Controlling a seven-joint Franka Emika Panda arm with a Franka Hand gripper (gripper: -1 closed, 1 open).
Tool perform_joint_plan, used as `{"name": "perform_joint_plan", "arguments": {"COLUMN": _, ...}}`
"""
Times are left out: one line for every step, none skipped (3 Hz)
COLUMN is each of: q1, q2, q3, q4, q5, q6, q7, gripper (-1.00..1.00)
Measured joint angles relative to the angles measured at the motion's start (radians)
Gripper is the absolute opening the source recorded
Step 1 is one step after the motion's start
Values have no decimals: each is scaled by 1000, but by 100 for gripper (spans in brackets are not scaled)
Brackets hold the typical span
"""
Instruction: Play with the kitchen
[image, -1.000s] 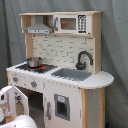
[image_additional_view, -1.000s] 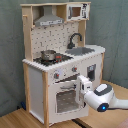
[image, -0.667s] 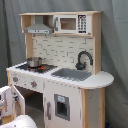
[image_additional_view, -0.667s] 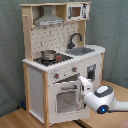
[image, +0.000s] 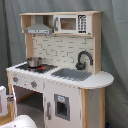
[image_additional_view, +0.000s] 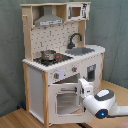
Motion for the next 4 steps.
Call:
{"name": "perform_joint_plan", "arguments": {"q1": -2, "q2": 0, "q3": -1, "q4": 36, "q5": 20, "q6": -51, "q7": -29, "gripper": -100}}
{"name": "perform_joint_plan", "arguments": {"q1": -3, "q2": 0, "q3": -5, "q4": 37, "q5": 20, "q6": -51, "q7": -32, "gripper": 100}}
{"name": "perform_joint_plan", "arguments": {"q1": -6, "q2": 0, "q3": -36, "q4": 44, "q5": 20, "q6": -51, "q7": -64, "gripper": 100}}
{"name": "perform_joint_plan", "arguments": {"q1": -26, "q2": 0, "q3": -19, "q4": 106, "q5": 20, "q6": -47, "q7": -145, "gripper": 100}}
